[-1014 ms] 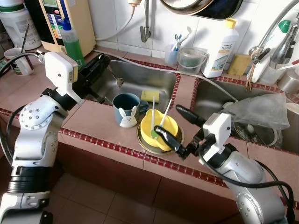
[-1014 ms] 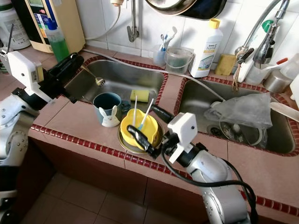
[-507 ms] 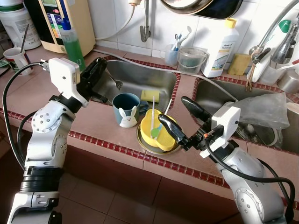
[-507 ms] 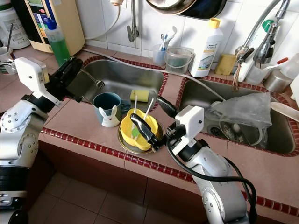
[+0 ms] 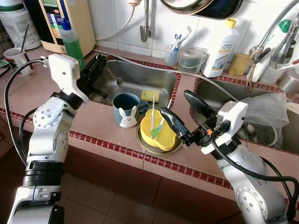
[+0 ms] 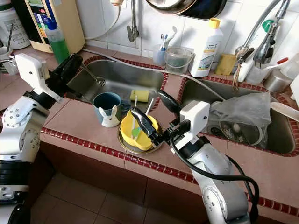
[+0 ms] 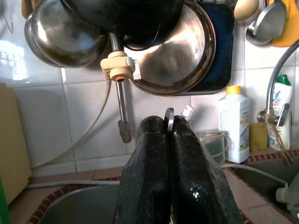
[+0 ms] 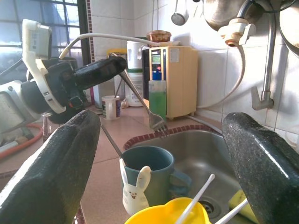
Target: Kitchen organization
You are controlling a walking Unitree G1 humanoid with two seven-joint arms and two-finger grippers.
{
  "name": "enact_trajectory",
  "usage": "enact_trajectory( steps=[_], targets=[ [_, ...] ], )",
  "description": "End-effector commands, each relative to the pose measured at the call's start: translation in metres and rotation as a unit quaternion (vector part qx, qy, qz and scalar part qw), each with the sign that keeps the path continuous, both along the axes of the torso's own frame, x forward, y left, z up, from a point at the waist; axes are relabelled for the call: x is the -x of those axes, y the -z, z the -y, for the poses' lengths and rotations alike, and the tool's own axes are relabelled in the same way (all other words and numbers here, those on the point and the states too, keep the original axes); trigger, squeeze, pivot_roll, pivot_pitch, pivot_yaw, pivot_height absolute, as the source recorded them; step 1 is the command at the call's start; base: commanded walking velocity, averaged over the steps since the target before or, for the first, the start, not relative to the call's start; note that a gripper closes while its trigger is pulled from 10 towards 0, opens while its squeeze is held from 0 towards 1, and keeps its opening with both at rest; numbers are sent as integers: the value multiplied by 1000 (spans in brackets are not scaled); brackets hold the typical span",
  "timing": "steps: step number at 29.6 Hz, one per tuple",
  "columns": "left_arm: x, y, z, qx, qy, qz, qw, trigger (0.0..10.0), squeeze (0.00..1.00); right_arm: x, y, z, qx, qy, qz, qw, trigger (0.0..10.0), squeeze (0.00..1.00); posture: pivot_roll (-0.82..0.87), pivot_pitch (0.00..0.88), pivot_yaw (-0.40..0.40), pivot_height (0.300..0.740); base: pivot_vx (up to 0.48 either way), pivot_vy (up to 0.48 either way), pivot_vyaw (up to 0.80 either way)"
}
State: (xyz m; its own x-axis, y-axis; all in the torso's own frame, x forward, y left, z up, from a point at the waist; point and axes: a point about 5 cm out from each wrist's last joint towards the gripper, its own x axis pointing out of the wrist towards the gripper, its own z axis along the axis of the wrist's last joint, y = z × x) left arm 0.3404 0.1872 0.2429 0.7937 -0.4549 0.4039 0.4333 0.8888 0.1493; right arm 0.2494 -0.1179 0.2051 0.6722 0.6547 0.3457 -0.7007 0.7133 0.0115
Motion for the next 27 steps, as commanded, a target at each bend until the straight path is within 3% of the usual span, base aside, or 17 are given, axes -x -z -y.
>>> enact_trajectory(
  steps=[1, 14, 27],
  targets=[
    [-1, -5, 1, 0, 7, 7, 1000, 10000, 0, 2, -9, 1, 0, -1, 17, 1000, 10000, 0, -90, 28, 14, 740, 0, 0, 0],
    [0, -4, 1, 2, 12, 6, 1000, 10000, 0, 2, -9, 1, -1, -5, 16, 1000, 10000, 0, -87, 30, 10, 740, 0, 0, 0],
    [0, -4, 3, 5, 21, 5, 1000, 10000, 0, 2, -10, 2, 2, -3, 15, 1000, 10000, 0, -92, 33, 9, 740, 308, 0, 0]
  ],
)
